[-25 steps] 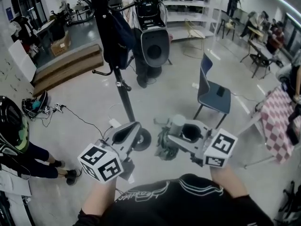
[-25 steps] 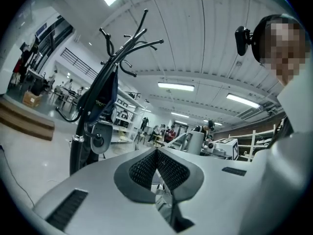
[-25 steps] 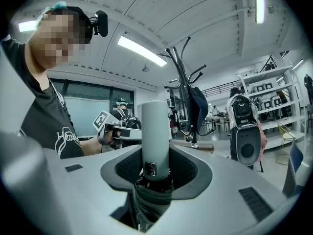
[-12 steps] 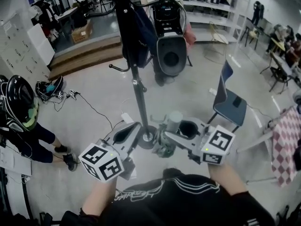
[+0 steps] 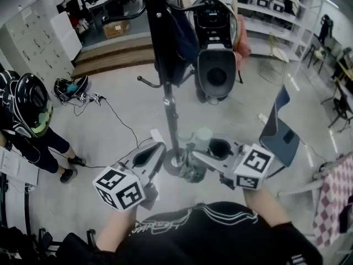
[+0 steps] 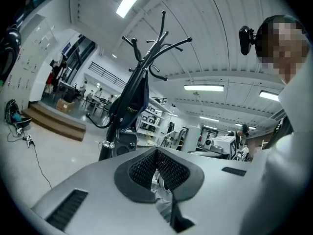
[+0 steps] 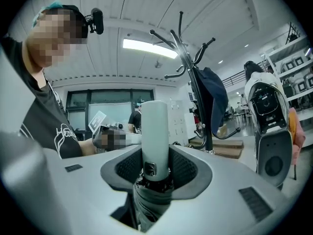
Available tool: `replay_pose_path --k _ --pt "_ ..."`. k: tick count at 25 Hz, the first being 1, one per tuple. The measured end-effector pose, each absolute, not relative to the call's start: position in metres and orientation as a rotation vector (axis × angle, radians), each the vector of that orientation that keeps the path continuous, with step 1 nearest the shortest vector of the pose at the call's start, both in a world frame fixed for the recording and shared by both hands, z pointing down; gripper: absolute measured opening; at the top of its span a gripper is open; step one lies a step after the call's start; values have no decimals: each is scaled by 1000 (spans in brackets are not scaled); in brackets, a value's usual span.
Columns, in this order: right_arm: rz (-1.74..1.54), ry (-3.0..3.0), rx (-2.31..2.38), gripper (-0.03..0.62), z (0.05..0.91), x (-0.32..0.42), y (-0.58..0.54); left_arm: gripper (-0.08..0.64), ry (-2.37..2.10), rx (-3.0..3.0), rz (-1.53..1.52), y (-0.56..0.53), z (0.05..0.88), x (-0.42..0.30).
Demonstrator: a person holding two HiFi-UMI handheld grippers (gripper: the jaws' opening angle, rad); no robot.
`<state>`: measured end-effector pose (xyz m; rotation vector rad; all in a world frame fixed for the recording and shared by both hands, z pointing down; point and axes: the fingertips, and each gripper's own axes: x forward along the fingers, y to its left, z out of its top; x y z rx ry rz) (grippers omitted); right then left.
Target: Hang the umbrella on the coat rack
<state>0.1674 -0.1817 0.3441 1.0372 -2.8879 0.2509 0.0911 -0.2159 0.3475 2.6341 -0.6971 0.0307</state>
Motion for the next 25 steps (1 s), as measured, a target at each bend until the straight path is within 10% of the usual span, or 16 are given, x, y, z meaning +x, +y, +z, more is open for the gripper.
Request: replay_pose_path --k 25 --pt "370 -2916 712 164 394 184 -283 -2 -983 2456 -9 -273 377 104"
